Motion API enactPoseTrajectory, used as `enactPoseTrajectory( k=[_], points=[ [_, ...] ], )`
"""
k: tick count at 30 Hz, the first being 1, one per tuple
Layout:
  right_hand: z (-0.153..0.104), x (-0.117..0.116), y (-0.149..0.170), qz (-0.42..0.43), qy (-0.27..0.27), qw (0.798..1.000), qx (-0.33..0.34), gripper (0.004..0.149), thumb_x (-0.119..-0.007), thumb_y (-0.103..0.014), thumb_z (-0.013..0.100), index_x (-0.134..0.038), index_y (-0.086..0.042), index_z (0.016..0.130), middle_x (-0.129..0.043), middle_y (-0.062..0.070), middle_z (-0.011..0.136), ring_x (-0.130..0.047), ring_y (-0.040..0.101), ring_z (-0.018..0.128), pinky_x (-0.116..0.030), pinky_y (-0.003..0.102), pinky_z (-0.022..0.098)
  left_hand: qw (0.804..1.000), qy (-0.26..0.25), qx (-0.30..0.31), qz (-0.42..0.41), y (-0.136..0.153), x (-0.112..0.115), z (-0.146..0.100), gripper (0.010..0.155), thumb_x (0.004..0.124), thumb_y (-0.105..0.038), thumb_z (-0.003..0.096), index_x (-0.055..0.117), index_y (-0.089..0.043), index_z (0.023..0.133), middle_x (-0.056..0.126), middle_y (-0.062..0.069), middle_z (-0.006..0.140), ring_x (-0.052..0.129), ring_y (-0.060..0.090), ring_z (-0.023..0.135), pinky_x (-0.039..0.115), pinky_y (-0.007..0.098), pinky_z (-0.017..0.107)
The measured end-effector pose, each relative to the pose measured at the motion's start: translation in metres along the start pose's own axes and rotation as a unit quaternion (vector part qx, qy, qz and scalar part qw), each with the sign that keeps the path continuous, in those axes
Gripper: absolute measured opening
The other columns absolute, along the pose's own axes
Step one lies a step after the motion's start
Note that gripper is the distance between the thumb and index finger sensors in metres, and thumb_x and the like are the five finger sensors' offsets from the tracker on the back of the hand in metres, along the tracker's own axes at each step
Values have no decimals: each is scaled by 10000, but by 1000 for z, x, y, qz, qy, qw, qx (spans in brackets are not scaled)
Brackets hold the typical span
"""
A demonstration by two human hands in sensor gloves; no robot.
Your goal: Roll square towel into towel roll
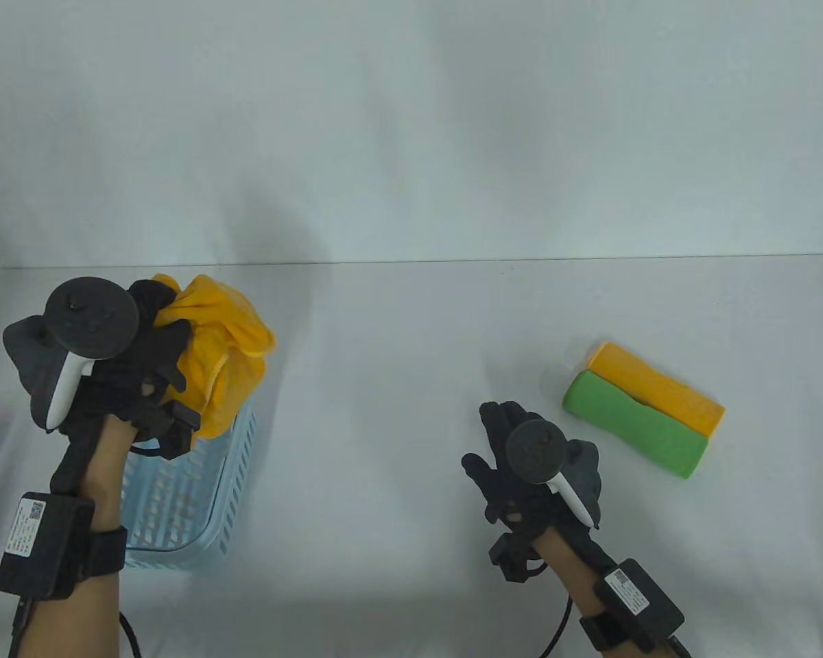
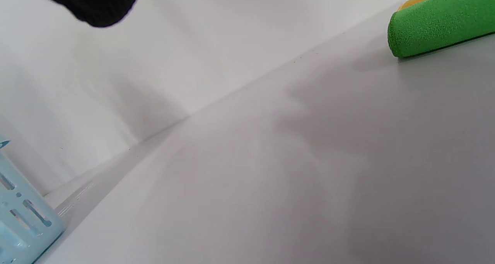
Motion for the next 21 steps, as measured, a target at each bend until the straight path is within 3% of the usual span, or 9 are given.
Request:
enactPoseTrajectory(
  k=[4,8,14,21],
  points=[
    [0,2,2,8,4,1000,-3,770,-689,-594,340,-345,-388,997,-347,-51,1121,-369,350,1076,-370,639,743,998,4,42,-54,-27,-1,-4,423,870,-359,368,760,-333,775,861,-11,870,1066,141,594,883,398,558],
    [2,3,6,13,5,1000,-11,765,-691,-589,341,-353,-386,996,-356,-47,1120,-371,351,1077,-372,639,743,991,30,70,-112,-47,15,-10,425,871,-363,369,758,-332,778,860,-10,871,1064,141,594,881,398,559],
    [3,8,11,33,21,999,-16,749,-693,-577,345,-379,-376,994,-389,-45,1113,-402,352,1069,-392,634,740,980,84,100,-148,-64,79,-25,426,871,-365,370,758,-330,779,859,-10,870,1061,141,592,877,400,558],
    [2,9,12,39,27,999,-12,723,-705,-548,354,-407,-374,989,-426,-44,1104,-440,349,1059,-417,626,737,973,128,98,-166,-55,150,-47,425,872,-366,369,760,-327,777,860,-6,867,1059,145,590,876,401,556]
  ],
)
Point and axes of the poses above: the tracker on the back of each hand, its own y axis roughly to the little-finger side, its own z axis roughly from the wrist to the fingertips, x = y × z, the point moved 1 cm from there along z, roughly from the wrist to the fingertips
